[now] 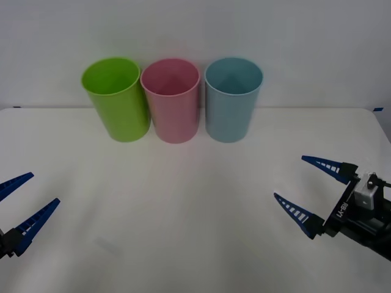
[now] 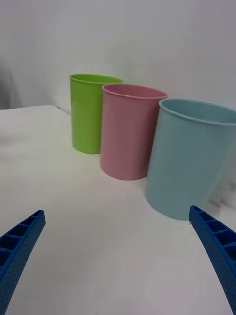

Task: Grasp the object on the table and drop it into the matching bin: aluminum can to the light blue bin, PET bottle to the pink bin.

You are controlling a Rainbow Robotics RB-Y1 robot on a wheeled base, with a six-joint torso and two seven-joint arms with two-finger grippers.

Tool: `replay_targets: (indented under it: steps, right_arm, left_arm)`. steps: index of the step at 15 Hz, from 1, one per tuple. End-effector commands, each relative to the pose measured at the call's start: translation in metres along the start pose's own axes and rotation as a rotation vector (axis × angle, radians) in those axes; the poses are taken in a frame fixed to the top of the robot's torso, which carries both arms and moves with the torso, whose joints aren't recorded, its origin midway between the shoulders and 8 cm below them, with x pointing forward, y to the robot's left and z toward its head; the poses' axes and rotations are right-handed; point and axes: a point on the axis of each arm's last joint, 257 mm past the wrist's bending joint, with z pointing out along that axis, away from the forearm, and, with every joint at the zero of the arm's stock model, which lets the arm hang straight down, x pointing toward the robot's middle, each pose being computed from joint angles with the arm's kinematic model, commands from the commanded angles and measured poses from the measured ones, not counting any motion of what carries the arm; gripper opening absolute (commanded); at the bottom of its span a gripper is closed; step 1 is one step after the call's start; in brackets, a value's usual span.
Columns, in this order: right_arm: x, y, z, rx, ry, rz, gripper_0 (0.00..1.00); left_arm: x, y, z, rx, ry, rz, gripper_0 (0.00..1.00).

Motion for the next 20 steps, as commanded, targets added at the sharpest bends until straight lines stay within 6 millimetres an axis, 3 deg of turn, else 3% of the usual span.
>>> replay_targets:
  steps: [1, 11, 20]
  right_arm:
    - [0.01, 0.012, -0.026, -0.004, 0.015, 0.039, 1.0]
    - [0.029, 0.023, -0.075, 0.055, 0.054, 0.12, 1.0]
    - [0.042, 0.029, -0.101, 0.067, 0.109, 0.129, 1.0]
  left_arm:
    - [0.0, 0.0, 0.0, 0.0, 0.0, 0.0, 1.0]
    - [0.0, 0.0, 0.0, 0.0, 0.0, 0.0, 1.0]
    - [0.0, 0.0, 0.0, 0.0, 0.0, 0.0, 1.0]
